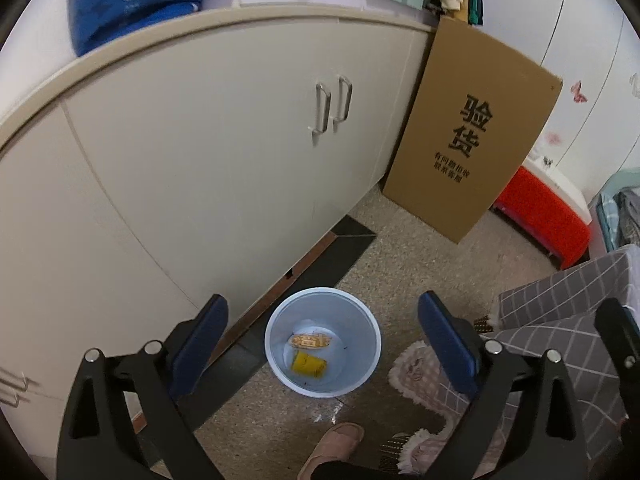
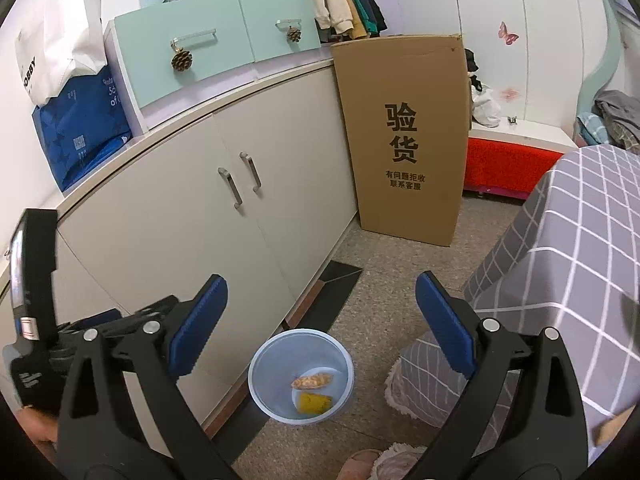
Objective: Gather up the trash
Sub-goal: 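Carry both bags to the blue wastebasket and open both grippers, then return to the table and grasp the green felt plant with the left gripper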
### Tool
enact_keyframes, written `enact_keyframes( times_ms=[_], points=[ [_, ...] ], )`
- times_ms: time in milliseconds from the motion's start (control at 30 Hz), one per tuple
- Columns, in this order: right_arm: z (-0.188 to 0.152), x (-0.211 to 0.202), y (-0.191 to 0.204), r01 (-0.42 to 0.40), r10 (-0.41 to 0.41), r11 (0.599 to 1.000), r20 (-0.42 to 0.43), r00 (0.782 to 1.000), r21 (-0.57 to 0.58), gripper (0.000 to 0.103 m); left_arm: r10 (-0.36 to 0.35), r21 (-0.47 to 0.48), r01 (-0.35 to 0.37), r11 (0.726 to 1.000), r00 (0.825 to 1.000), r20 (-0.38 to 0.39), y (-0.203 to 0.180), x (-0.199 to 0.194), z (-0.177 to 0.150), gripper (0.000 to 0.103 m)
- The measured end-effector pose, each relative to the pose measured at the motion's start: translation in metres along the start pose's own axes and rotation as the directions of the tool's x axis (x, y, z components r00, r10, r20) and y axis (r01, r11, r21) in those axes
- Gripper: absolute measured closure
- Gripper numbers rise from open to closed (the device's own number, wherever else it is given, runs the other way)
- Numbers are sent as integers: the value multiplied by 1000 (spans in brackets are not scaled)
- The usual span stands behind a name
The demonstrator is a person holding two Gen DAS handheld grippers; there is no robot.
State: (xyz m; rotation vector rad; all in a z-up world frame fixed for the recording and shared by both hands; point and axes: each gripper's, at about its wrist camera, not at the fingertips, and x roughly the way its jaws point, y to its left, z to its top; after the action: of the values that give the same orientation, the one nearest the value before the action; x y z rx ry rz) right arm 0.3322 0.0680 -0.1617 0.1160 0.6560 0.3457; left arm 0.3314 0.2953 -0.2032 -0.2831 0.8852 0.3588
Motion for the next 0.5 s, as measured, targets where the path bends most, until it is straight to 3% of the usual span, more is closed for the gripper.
enact_keyframes(
  times_ms=[300, 500],
  points=[
    [5, -51, -7, 1, -1, 1000, 48, 999, 10, 10, -62, -21, 64, 998, 995, 84, -9, -72, -17, 9],
    [7, -107, -24, 23, -26, 999, 104, 994, 28, 9, -122, 8, 122, 993, 980, 156, -35, -132, -36, 9]
  ],
)
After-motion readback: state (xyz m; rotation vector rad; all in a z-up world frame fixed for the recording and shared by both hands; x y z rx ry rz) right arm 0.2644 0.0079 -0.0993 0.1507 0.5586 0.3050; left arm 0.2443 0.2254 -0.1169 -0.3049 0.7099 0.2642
